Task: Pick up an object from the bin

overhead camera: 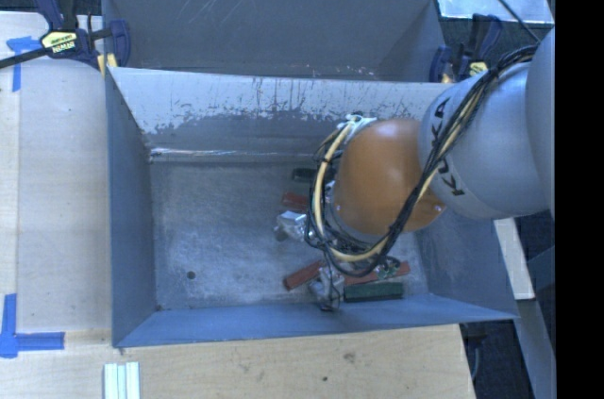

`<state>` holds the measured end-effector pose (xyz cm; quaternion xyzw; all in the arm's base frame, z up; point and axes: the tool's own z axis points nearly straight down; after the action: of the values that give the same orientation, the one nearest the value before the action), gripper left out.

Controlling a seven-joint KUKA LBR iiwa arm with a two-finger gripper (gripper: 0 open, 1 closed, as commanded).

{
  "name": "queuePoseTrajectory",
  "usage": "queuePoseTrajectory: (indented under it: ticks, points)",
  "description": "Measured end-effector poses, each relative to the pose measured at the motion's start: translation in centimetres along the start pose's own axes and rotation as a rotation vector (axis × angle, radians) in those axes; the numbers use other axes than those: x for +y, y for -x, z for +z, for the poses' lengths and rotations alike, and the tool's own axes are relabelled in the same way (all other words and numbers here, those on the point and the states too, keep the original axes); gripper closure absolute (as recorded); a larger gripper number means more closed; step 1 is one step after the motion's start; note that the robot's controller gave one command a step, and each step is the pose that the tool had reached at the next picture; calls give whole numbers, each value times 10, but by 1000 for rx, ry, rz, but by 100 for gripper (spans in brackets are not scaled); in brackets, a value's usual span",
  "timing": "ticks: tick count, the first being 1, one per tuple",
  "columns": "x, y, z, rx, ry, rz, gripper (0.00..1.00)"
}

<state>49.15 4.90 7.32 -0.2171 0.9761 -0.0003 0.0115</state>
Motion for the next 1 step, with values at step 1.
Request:
queuePoseTrajectory:
  ticks: [1]
  points:
    - [2, -4, 2, 14, 4, 0, 100]
